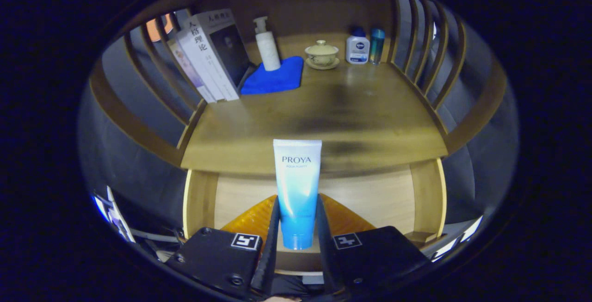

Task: Pull open the drawer, take out the items inside it, and place them on the countertop above the cabinet.

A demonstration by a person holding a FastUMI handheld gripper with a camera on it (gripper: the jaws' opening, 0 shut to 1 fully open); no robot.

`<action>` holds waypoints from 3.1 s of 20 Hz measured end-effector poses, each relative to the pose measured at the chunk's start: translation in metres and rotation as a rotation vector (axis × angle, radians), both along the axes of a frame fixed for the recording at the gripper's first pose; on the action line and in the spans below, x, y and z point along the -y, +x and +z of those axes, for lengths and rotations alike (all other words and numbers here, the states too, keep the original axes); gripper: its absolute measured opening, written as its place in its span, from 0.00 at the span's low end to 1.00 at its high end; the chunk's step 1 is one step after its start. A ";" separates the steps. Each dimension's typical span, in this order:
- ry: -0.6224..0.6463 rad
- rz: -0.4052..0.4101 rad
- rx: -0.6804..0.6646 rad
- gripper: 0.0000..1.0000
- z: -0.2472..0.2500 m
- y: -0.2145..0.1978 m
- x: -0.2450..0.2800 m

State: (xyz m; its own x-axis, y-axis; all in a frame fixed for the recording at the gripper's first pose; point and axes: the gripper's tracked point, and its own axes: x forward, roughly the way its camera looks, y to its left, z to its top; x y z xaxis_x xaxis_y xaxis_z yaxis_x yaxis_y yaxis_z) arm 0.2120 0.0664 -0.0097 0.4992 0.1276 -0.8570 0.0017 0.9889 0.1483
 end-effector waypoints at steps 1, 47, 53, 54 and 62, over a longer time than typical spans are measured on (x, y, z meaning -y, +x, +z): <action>-0.001 -0.007 0.003 0.44 0.001 0.010 0.000; 0.020 0.016 0.551 0.81 0.047 -0.038 -0.006; 0.053 -0.029 0.849 1.00 0.098 -0.113 0.013; 0.062 -0.030 0.878 1.00 0.100 -0.127 0.014; 0.053 -0.033 0.936 1.00 0.059 -0.192 0.033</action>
